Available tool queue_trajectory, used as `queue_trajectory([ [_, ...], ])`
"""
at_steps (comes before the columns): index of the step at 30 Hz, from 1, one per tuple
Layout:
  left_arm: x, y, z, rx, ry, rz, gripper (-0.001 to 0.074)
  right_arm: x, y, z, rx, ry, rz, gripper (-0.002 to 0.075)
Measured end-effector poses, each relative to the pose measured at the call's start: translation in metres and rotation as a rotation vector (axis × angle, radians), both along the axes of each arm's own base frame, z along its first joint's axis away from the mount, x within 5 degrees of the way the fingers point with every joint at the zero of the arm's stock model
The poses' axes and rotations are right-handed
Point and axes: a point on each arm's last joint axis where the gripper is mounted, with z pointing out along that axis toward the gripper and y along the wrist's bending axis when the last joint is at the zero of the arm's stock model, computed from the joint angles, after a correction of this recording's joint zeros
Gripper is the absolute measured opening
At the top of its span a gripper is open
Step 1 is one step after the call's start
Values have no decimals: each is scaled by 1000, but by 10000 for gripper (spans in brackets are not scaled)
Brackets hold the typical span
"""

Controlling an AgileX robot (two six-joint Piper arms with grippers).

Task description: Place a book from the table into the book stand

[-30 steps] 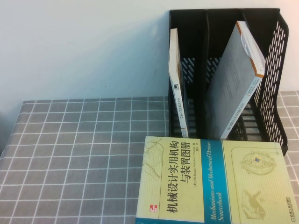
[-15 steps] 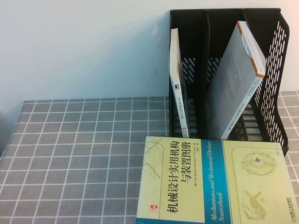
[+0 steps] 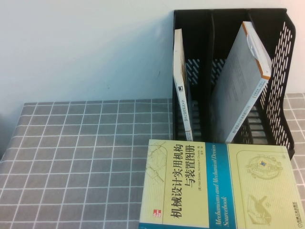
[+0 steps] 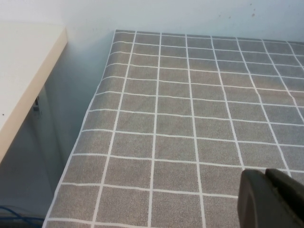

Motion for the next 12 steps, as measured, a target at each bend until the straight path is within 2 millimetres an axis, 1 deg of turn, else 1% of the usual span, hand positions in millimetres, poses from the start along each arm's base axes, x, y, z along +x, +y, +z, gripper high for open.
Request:
queue_trajectory([
  [12,0,0,0,0,0,0,-3,0,0,0,0,2,-2,-3],
])
